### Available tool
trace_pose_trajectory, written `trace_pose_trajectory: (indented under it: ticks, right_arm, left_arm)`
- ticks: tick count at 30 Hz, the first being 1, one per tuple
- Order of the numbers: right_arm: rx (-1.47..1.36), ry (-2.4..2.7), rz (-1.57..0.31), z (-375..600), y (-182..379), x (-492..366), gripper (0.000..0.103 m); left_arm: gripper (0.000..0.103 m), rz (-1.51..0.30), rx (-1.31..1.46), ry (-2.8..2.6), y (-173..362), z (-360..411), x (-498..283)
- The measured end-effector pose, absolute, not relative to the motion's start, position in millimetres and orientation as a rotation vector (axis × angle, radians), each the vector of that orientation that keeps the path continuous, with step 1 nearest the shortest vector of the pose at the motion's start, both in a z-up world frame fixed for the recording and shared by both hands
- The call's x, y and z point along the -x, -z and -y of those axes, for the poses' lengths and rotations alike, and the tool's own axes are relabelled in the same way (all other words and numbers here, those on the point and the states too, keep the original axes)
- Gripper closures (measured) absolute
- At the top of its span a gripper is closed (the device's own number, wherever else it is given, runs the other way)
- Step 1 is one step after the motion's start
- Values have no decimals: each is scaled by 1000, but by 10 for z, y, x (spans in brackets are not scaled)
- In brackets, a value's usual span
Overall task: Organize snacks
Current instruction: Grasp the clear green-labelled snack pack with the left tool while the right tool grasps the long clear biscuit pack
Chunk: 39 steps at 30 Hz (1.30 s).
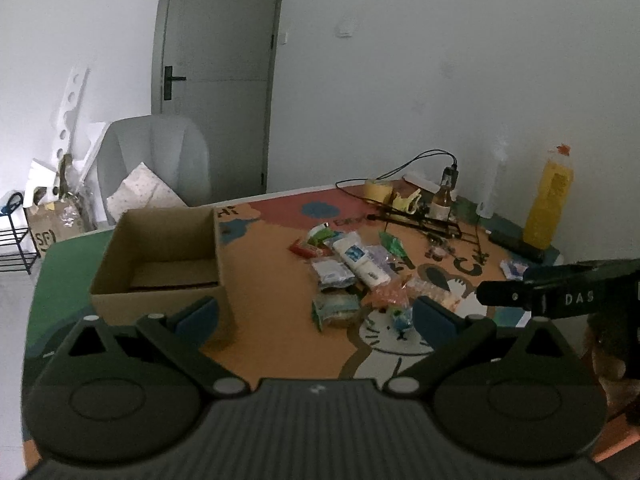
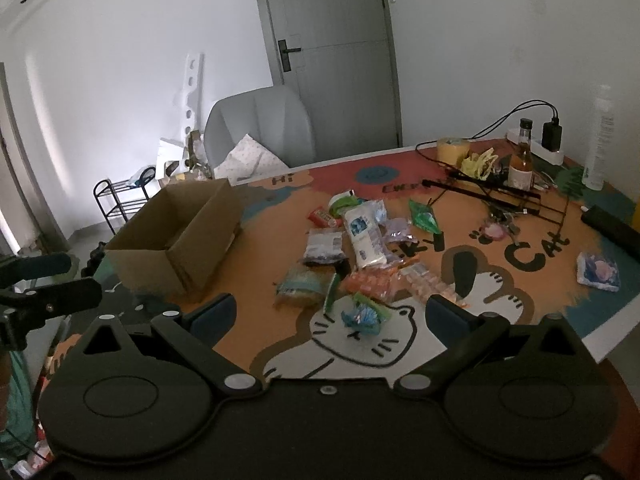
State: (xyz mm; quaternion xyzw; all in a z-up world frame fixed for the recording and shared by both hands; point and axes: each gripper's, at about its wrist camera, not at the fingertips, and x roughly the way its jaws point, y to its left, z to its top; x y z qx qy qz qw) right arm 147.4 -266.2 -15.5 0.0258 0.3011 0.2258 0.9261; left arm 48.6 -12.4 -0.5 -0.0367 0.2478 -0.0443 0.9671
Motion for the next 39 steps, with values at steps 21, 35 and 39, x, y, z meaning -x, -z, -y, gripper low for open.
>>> trace_pose_trajectory:
  ticks: [21,35,39]
  right_arm:
    - [-70,-411,-685,3097,625,-2300,0]
    - [-54,-443,-774,3149,1103,-2822,25]
    - [-24,-448,-815,3200,1259,-2987,32]
  left_arm:
    - [1,-600,144,135,540,344,-1413]
    - [7,-700,187,108,1020,507,-2121]
    - [14,-735,196,77,1190,561,-2315]
